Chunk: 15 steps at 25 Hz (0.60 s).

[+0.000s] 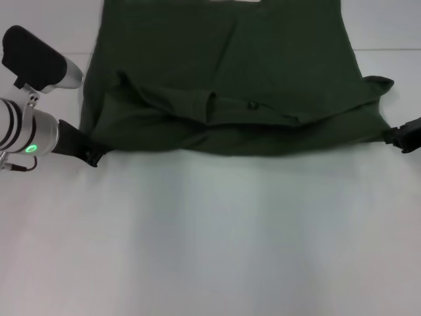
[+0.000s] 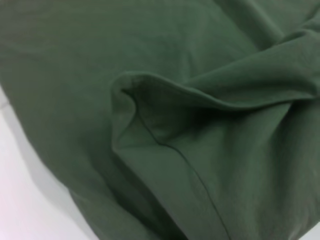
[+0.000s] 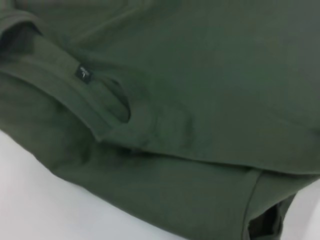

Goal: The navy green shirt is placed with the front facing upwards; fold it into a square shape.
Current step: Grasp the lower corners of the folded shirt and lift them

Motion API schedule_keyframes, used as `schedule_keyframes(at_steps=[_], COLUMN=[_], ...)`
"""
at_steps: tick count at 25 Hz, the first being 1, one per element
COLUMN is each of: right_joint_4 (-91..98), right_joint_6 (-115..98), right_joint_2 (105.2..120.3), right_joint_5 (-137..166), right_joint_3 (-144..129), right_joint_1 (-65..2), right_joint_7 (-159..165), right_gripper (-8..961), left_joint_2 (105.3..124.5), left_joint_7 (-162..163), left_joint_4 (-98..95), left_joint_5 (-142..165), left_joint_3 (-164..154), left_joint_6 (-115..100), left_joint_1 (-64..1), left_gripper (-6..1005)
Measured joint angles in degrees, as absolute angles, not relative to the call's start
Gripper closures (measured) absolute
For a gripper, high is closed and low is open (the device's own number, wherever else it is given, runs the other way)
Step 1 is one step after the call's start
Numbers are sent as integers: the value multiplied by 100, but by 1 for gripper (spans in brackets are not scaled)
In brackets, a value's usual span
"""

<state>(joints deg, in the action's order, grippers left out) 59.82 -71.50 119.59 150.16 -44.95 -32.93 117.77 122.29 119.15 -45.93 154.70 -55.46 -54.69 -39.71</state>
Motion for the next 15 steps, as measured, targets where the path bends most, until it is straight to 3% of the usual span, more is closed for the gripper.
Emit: schedule_keyframes(at_steps=[15], right_joint_4=[7381], right_joint_6=[-9065], right_joint_2=[11971], right_joint_5=[14736], right_joint_3=[-4514], right_joint_1=[-2687], right_joint_7=[12223], right_gripper=[930], left_joint_2=[12225], left_joint_7=[11962], left_joint_4=[-5646], left_joint_5=[15468], left_joint_3=[-5481], left_joint_6=[-7664], left_joint_1=[-3832], left_gripper=[954])
